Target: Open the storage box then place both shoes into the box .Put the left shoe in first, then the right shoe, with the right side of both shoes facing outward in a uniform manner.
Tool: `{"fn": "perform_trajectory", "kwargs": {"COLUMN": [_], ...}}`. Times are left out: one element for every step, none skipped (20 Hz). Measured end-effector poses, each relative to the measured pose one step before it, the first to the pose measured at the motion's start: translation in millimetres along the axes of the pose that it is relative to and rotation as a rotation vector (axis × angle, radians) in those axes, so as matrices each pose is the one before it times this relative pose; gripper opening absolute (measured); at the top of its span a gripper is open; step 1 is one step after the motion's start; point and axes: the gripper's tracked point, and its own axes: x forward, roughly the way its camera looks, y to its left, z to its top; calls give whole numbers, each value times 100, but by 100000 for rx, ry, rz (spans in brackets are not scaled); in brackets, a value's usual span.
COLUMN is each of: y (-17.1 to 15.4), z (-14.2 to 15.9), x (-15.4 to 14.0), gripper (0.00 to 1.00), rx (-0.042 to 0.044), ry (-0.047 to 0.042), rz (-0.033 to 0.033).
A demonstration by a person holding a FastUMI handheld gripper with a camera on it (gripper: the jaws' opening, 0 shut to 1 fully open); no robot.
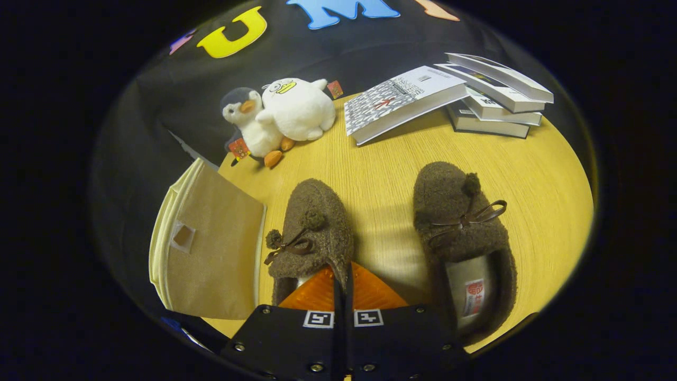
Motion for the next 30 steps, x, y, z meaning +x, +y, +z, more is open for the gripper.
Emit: {"fn": "perform_trajectory", "kwargs": {"y": [649, 627, 789, 741, 829, 1041, 904, 1045, 1268, 1059, 1338, 1014, 1191, 1139, 1187, 1236, 1098, 904, 1108, 934, 802, 865, 751, 641, 614, 466, 374, 289, 272, 177], "z": [220, 242, 303, 225, 365, 447, 357, 489, 457, 267, 373, 401, 253, 305, 12, 154, -89, -205, -334, -297, -443, -396, -534, -391, -517, -450, -509, -483, -467, -288], "x": [-510, -367, -585, -588, -468, -537, -461, -414, -462, -393, -300, -277, -94, 9, -19, 253, 238, 411, 464, 592, 444, 625, 683, 754, 827, 677, 657, 628, 661, 554], "gripper": [0, 0, 0, 0, 0, 0, 0, 0, 0, 0, 0, 0, 0, 0, 0, 0, 0, 0, 0, 0, 0, 0, 0, 0, 0, 0, 0, 0, 0, 0], "rx": [2105, 912, 990, 426, 384, 334, 115, 171, 816, 212, 487, -210, -658, -308, -424, -351, -312, -575, -551, -863, -885, -727, -886, -700, -1160, -1061, -1062, -675, -505, 39], "ry": [118, 368, -767, -271, -363, -878, -791, -325, -1413, 458, -547, -984, -244, -882, 30, -56, 73, 704, 467, 495, 621, 694, 962, 576, 964, 881, 543, 656, 816, 446], "rz": [1374, 1294, 1060, 1151, 1084, 1106, 1003, 1450, 1675, 1547, 1517, 1011, 1251, 980, 1075, 1029, 837, 697, 655, 499, 485, 357, 319, 39, -27, -54, -107, -227, -331, -288]}}
